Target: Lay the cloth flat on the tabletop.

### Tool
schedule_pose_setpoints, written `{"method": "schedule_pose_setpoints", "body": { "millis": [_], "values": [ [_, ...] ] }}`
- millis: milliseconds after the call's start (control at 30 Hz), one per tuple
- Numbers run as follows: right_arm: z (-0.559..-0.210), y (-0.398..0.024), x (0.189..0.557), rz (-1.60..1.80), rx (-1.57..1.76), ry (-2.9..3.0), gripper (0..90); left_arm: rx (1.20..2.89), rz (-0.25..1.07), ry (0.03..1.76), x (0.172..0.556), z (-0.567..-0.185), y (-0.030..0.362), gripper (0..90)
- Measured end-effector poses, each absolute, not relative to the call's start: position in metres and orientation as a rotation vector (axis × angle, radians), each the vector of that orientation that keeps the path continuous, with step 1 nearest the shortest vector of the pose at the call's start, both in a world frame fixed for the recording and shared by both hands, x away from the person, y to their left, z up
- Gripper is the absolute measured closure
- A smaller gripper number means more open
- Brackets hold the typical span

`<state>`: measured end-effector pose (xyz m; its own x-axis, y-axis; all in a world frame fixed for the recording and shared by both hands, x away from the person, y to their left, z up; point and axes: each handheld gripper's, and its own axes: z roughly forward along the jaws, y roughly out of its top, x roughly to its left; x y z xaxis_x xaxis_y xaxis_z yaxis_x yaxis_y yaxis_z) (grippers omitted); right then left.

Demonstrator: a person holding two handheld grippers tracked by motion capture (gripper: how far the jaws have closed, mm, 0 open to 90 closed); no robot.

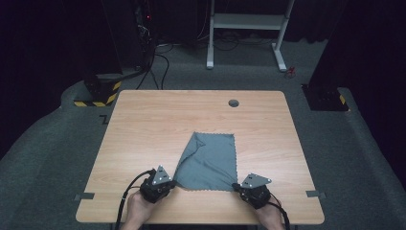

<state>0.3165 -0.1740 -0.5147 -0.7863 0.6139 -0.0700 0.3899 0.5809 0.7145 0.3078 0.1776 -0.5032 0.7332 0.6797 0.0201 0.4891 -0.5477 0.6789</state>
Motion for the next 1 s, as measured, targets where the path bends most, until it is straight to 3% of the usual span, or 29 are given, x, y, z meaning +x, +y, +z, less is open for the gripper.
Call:
{"method": "schedule_pose_setpoints", "body": {
  "millis": [133,267,400,733,1000],
  "values": [
    [-0.517,-0.178,0.312,1.015,0.808,2.532,89.1,2.290,0.339,0.885,0.304,-0.508,0.181,88.3],
    [-0.515,-0.182,0.310,1.066,0.829,2.523,79.7,2.253,0.332,0.912,0.303,-0.503,0.188,74.7],
    [-0.509,-0.182,0.319,1.102,0.849,2.468,79.6,2.187,0.379,0.923,0.313,-0.491,0.187,65.5],
    [-0.522,-0.163,0.355,1.055,0.920,2.425,81.4,2.260,0.586,0.912,0.376,-0.487,0.131,60.7],
    [-0.523,-0.162,0.356,1.045,0.917,2.425,81.0,2.292,0.581,0.990,0.420,-0.500,0.111,59.5]
  ]
}}
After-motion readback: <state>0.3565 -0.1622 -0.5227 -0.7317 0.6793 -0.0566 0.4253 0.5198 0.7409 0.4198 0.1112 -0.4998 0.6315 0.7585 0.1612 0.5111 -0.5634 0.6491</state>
